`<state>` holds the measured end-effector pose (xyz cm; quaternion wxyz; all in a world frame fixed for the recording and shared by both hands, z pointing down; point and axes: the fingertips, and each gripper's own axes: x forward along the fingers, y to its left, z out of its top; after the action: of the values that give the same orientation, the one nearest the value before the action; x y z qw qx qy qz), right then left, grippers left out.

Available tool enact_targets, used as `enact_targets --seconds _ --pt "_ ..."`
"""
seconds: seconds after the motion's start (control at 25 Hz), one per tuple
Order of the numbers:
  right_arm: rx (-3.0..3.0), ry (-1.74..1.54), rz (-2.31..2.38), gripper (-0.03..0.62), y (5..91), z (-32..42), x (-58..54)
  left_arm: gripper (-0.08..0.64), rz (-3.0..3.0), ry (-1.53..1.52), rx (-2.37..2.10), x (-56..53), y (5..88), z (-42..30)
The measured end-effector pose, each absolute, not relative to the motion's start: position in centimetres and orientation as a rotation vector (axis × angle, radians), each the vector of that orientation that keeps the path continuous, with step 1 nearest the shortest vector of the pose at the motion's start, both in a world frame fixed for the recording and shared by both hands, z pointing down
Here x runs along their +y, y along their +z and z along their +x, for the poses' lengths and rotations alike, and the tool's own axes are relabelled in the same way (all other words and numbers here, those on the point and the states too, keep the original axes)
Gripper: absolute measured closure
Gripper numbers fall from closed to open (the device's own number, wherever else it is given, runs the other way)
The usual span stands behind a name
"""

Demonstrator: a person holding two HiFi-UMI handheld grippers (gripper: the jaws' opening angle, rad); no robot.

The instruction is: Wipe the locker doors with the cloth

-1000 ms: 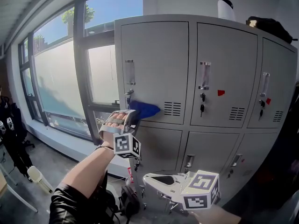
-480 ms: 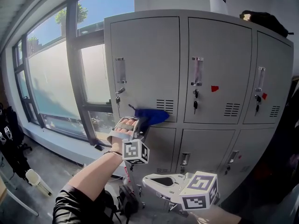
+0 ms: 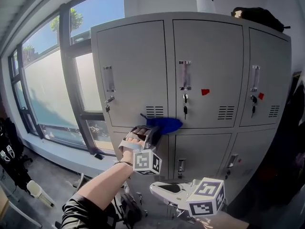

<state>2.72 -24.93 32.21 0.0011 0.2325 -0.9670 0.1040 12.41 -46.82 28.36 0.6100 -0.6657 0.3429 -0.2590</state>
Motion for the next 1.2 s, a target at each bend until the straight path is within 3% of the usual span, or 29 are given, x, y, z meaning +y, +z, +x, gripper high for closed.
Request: enact_targets --seconds 0.28,0.68,1.2 --pt "-3.081 0.33 0.651 0.586 31.8 4.0 -24.1 0.5 -1.603 -0.58 0.834 -45.4 28.1 12.0" --pt "-3.13 0.259 0.606 0.586 32.6 5.1 -22.1 0.5 -2.231 -0.229 1.032 -37.4 29.8 6.5" --pt "-2.913 0.149 1.095 0.586 40.1 0.4 -20.8 0.5 -2.858 0.022 0.925 -27.4 40.3 -3.2"
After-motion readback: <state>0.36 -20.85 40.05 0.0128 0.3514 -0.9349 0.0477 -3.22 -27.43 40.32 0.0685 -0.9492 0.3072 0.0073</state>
